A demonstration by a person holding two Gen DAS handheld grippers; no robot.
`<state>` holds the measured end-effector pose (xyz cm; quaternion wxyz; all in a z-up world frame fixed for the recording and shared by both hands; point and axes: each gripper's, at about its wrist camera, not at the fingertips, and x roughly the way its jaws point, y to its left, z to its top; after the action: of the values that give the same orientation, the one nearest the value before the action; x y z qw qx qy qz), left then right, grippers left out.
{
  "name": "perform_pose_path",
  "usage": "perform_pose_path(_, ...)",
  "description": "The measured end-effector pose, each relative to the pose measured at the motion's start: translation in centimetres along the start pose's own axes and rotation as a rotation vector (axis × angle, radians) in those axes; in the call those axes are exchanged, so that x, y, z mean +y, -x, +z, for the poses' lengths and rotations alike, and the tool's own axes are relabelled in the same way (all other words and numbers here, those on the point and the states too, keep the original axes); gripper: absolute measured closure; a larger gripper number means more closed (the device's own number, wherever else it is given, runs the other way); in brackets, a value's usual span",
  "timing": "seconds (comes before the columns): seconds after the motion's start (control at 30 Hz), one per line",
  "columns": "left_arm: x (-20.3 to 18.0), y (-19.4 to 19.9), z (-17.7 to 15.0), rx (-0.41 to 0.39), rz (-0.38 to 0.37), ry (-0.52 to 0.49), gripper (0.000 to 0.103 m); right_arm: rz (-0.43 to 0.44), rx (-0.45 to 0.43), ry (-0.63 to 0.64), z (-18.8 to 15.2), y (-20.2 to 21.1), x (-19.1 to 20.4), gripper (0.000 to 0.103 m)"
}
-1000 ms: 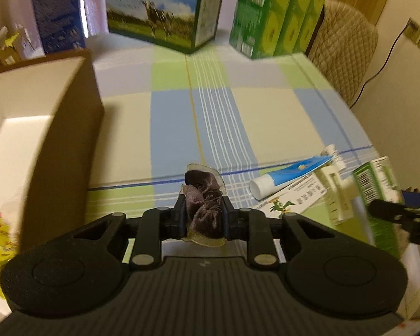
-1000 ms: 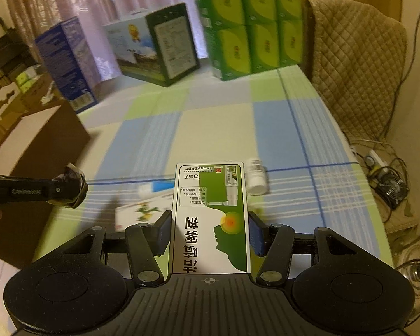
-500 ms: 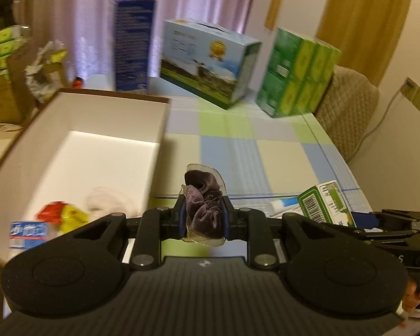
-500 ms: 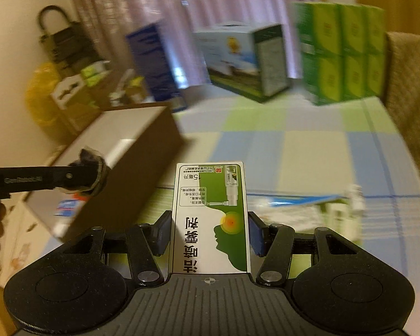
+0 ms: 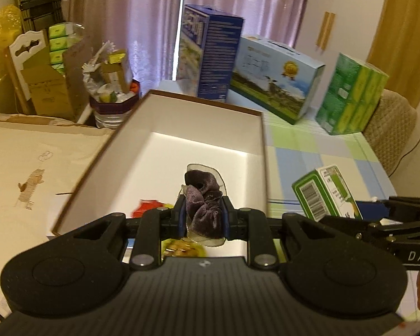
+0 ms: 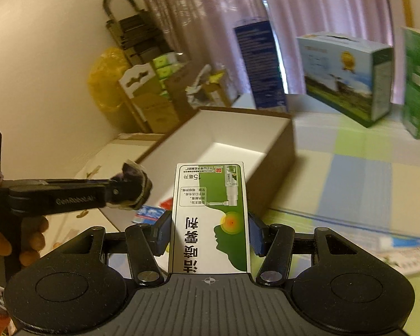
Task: Organize objects
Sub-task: 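Carry the dark cloth item and medicine box over the box with both tools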
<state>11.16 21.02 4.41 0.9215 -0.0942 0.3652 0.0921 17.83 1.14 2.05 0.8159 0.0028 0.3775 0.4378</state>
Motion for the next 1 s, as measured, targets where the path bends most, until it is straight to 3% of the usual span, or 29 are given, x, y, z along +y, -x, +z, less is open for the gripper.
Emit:
perform_pose_path(0.4, 4.5, -4.3, 2.3, 0.033, 0.028, -0.077, 0.082, -0.037, 0.042, 0.062, 2.3, -7.7, 3.4, 0.051)
perform_pose_path(1.0, 6.1, -14.6, 5.0, 0.151, 0.02, -0.151, 0.082, -0.168, 0.093, 0.08, 5.8, -16.2, 0.4, 0.051)
